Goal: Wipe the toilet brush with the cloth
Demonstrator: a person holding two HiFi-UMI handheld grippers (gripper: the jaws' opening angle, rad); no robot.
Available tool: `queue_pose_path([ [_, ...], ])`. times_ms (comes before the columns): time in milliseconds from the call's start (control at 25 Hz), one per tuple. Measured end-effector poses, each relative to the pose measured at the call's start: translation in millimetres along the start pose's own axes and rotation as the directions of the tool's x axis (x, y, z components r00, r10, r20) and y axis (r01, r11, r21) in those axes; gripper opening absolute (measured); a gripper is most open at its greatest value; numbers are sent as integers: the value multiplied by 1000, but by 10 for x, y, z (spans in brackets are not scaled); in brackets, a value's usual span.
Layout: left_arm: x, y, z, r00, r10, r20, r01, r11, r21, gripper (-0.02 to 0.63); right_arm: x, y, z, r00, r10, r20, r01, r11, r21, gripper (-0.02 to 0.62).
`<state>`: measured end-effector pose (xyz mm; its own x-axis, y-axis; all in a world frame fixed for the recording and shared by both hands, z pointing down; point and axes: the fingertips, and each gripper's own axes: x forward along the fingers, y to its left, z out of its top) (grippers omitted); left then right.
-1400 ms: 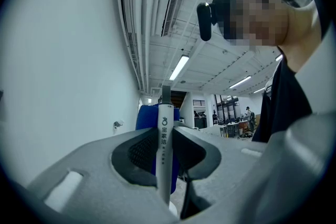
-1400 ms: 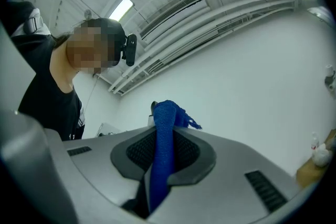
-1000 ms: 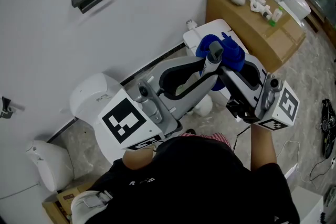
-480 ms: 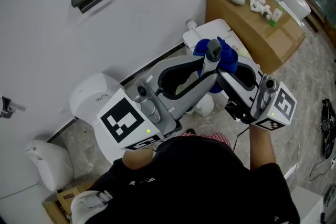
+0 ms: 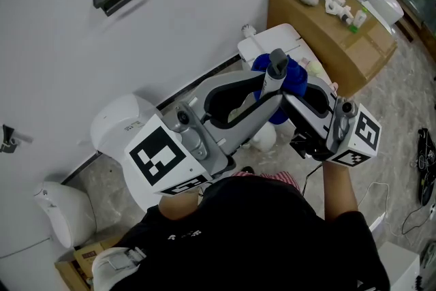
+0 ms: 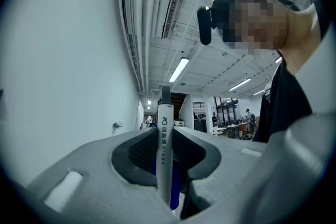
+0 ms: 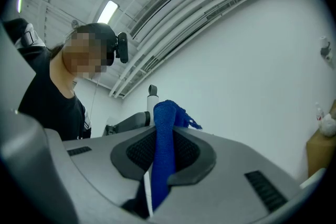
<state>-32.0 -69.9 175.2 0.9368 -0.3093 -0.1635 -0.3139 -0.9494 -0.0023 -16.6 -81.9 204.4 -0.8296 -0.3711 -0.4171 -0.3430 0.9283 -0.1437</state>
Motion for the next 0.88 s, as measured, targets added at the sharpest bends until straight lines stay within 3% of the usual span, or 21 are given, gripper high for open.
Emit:
queue_pose_path([
  [880, -54, 12, -15, 1000, 1, 7, -1, 1000, -1, 91, -24, -4, -238, 999, 6, -33, -4, 998, 55, 63],
])
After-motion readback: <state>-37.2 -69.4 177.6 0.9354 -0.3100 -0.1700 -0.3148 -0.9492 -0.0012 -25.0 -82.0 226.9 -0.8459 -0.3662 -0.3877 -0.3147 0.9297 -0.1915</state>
